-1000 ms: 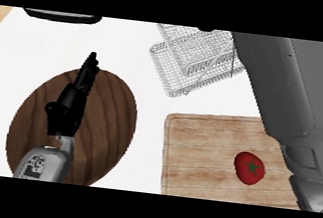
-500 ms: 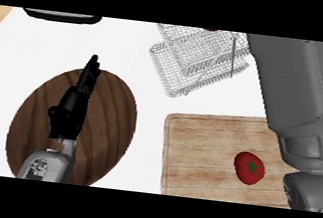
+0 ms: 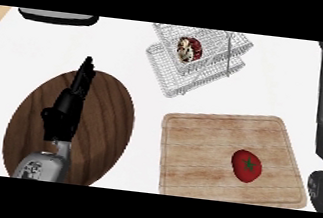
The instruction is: Pick the cupcake from the cutting board and place it in the tiered basket
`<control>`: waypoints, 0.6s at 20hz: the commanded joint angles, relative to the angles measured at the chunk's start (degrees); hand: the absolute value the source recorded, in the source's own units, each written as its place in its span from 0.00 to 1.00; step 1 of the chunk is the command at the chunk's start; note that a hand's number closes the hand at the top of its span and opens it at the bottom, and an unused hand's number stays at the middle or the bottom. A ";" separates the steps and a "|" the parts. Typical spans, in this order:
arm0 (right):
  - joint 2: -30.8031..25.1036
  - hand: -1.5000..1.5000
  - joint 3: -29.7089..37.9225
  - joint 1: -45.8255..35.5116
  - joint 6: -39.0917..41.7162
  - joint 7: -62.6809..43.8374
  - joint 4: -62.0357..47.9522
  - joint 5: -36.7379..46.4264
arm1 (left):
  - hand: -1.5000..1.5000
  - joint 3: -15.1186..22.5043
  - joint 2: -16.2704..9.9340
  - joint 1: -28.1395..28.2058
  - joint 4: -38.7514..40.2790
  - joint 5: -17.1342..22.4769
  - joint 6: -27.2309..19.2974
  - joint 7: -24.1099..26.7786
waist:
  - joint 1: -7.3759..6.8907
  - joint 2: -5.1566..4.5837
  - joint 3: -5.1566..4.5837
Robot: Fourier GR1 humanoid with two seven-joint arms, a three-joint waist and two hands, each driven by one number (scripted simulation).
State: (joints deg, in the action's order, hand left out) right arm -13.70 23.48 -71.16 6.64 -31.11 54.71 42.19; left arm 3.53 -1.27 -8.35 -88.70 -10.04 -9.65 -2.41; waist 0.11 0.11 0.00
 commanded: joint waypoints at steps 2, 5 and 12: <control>-6.28 0.00 7.46 3.84 1.90 -1.36 3.12 -6.37 | 0.50 -0.70 -0.24 -0.52 -0.84 0.71 0.29 -1.41 | 0.56 0.13 0.04; -10.05 0.00 12.76 11.16 5.52 3.71 5.19 -12.36 | 0.50 -1.45 -1.01 0.15 0.55 1.03 0.82 0.95 | 1.17 0.08 0.08; -17.75 0.00 20.10 27.52 18.74 11.68 12.33 -23.06 | 0.50 -1.60 -1.52 0.55 0.76 1.31 1.54 1.16 | 1.21 0.13 0.04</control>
